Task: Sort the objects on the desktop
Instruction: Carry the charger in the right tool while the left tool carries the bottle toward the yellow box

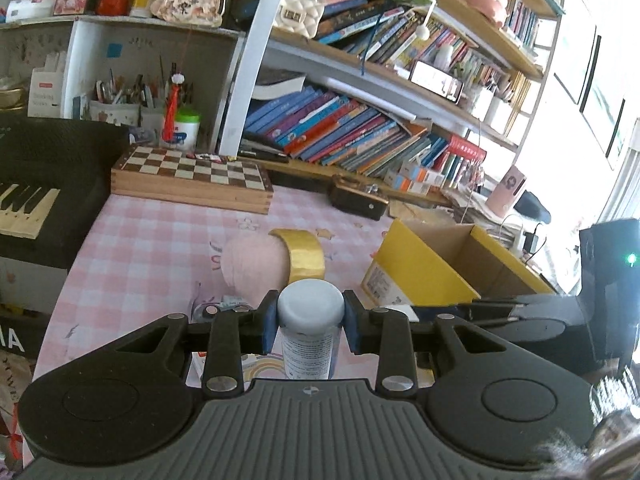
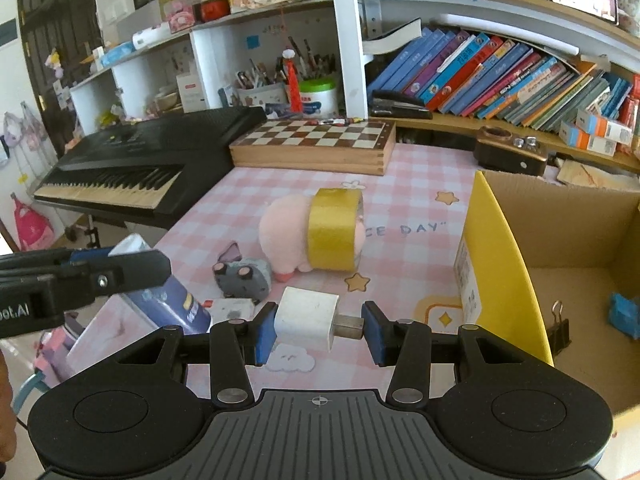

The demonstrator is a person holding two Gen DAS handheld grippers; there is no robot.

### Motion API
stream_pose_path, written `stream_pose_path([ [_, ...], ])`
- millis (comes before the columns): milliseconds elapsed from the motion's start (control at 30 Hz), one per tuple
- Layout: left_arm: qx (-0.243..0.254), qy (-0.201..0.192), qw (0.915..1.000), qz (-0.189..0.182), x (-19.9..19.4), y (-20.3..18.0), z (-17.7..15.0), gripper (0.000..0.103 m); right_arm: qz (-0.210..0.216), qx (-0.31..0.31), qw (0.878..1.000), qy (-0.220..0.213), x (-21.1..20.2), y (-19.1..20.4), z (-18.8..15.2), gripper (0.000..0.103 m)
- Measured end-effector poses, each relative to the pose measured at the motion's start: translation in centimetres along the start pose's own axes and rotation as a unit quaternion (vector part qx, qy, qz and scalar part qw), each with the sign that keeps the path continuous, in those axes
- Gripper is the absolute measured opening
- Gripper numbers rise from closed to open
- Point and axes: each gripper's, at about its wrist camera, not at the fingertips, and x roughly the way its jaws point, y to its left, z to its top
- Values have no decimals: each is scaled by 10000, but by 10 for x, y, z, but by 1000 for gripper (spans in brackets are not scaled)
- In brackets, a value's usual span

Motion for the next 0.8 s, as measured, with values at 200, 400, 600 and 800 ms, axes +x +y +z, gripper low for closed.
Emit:
stream_pose_path([
  [200,56,-124,9999,-75,-25,-4,1,30,-17,34,10000,-56,-22,9,-10,45],
  [400,167,-117,9995,-232,-50,-11,-6,30,-99,117,9998,-114,-48,20,-26,45],
  [600,329,-82,9984,-462,-72,-23,-17,30,-261,330,9990,-172,-73,29,-48,45],
  [800,493,7,9959,-755,-90,-34,-29,30,-487,658,9964,-214,-98,35,-74,45],
])
